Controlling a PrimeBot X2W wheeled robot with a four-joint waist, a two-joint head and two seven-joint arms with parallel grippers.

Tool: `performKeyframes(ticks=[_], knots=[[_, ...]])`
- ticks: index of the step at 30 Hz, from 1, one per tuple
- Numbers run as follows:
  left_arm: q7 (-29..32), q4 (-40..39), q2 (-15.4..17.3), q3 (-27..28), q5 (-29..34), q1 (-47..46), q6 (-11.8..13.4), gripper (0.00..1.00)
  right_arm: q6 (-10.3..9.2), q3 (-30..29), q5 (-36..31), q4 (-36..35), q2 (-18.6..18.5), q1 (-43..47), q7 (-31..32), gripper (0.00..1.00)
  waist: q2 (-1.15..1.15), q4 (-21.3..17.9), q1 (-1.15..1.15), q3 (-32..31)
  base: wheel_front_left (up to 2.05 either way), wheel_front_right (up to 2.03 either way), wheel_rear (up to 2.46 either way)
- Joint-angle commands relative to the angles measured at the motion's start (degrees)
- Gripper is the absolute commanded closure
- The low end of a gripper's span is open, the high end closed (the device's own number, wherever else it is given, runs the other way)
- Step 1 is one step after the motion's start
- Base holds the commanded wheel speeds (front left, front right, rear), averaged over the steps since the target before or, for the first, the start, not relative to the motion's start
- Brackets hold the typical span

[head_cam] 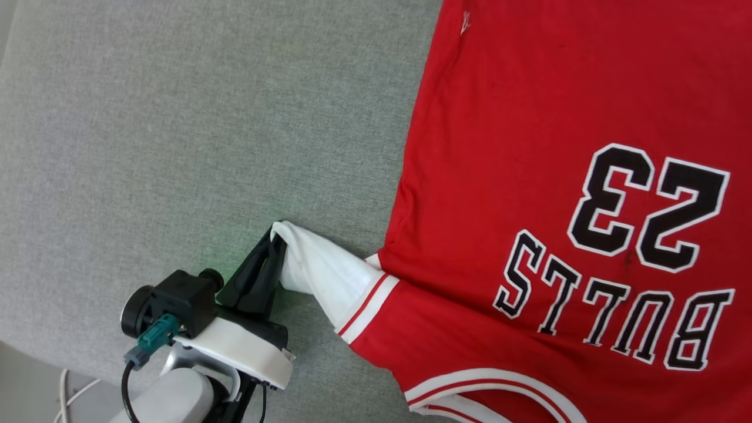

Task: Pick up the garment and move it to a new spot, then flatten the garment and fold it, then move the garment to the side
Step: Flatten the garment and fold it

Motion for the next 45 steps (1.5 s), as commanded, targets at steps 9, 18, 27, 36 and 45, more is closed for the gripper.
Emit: performKeyframes(ticks=[9,18,27,36,45], knots=[[-0.06,0.46,-2.08,1.91,1.77,2.51,-0.30,1.00,-0.03,-0.18,0.49,0.33,-1.01,6.22,-1.57,1.00,0.00,0.26,-0.02,-1.58,0.00,0.00,0.00],[-0.11,2.56,-1.11,3.17,1.33,6.86,-0.20,1.00,-0.03,3.30,4.96,-5.38,-4.02,8.36,-6.24,1.00,0.00,-3.56,-0.02,-12.52,0.00,0.00,0.00],[0.29,2.64,1.16,3.76,-0.36,12.23,1.32,1.00,-0.03,8.34,12.79,-14.26,-13.63,24.68,-9.98,1.00,0.00,-8.24,-0.02,-21.22,0.00,0.00,0.00],[0.95,0.85,3.73,4.80,-1.91,17.65,3.59,1.00,-0.03,5.72,18.93,-17.10,-19.50,51.64,-17.79,1.00,0.00,-12.96,-0.02,-26.48,0.00,0.00,0.00],[1.28,0.26,3.91,4.65,-2.34,18.10,3.69,1.00,-0.03,2.30,21.32,-12.96,-13.15,67.31,-24.66,1.00,0.00,-13.79,-0.02,-26.82,0.00,0.00,0.00]])
